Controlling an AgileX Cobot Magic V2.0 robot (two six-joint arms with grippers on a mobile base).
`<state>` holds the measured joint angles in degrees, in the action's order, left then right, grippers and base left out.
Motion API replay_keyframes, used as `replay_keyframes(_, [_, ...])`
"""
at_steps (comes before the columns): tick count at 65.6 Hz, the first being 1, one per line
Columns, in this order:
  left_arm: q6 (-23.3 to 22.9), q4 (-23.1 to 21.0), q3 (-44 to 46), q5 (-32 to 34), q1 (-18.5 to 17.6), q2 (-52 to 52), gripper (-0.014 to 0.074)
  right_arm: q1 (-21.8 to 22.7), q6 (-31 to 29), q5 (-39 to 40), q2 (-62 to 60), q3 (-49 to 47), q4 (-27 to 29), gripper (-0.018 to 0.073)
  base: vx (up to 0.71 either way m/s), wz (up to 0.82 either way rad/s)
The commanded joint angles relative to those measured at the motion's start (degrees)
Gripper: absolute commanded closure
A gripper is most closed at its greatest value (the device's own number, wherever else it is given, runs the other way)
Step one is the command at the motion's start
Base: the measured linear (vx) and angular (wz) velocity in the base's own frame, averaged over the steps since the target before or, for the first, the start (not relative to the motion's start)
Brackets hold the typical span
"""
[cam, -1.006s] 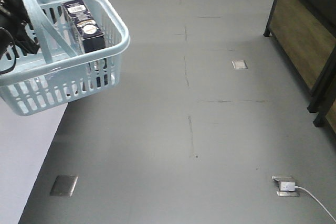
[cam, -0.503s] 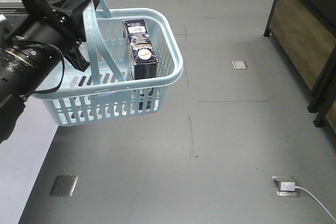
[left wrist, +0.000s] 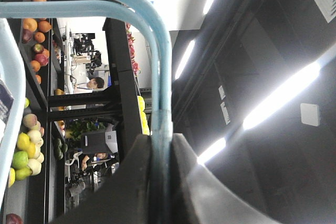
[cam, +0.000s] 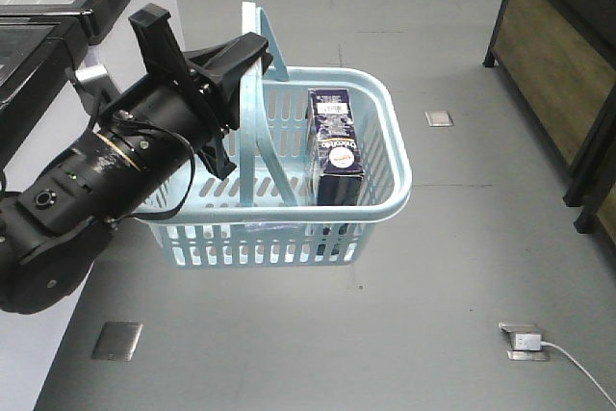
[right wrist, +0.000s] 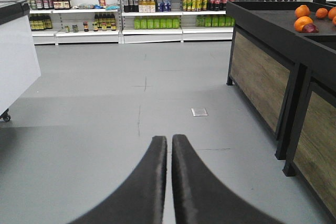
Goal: Left arm holds basket, right arm returns cookies
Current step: 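Swing the held basket in front of the robot with the left gripper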
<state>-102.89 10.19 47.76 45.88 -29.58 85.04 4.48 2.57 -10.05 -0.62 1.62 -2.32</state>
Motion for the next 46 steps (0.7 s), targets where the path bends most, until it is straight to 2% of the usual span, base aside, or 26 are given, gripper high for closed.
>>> replay_keyframes(1, [0.2,-3.7,-0.3,9.2,-0.9,-2.3,0.0599,0.1,-0.4,4.1,-0.7,1.0,-0.2,0.0568,0.00,0.00])
replay_keyframes(14, [0.2,-10.2,-6.5,17.7,-2.4,-2.6,0.0599,0.1,-0.4,4.1,-0.7,1.0,-0.2,0.0568,0.00,0.00])
replay_keyframes(29, [0.0,-9.9,-10.5,22.0,-4.4,-2.6,0.0599,0.1,-0.4,4.1,-0.7,1.0,-0.2,0.0568,0.00,0.00])
replay_keyframes(46, [-0.2,-9.8,-12.3,22.5,-8.6,-2.6,0.0599,0.1,-0.4,4.1,-0.7,1.0,-0.2,0.0568,0.00,0.00])
